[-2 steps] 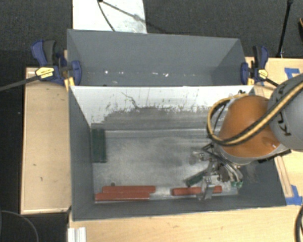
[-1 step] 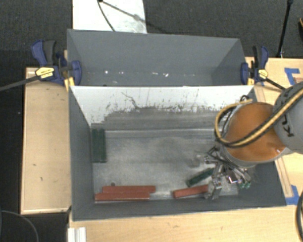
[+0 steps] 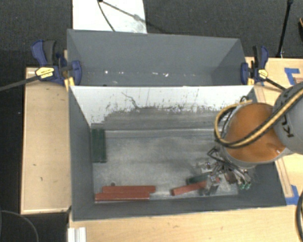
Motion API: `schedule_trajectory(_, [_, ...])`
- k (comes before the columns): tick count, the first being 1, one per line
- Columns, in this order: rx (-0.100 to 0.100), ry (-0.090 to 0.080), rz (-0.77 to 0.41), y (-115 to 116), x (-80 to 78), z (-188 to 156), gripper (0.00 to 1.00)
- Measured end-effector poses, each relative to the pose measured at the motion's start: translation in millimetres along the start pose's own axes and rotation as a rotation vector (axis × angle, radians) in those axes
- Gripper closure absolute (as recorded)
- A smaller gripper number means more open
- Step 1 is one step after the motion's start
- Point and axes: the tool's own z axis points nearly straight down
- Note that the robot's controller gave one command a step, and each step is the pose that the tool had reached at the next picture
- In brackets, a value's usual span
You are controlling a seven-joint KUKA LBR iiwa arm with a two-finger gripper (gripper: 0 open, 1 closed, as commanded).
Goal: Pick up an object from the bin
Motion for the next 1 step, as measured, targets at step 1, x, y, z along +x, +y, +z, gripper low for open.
schedule_trajectory(1, [0.004,-0.009,-0.097,-16.8,-0.8,-172.7,1.0])
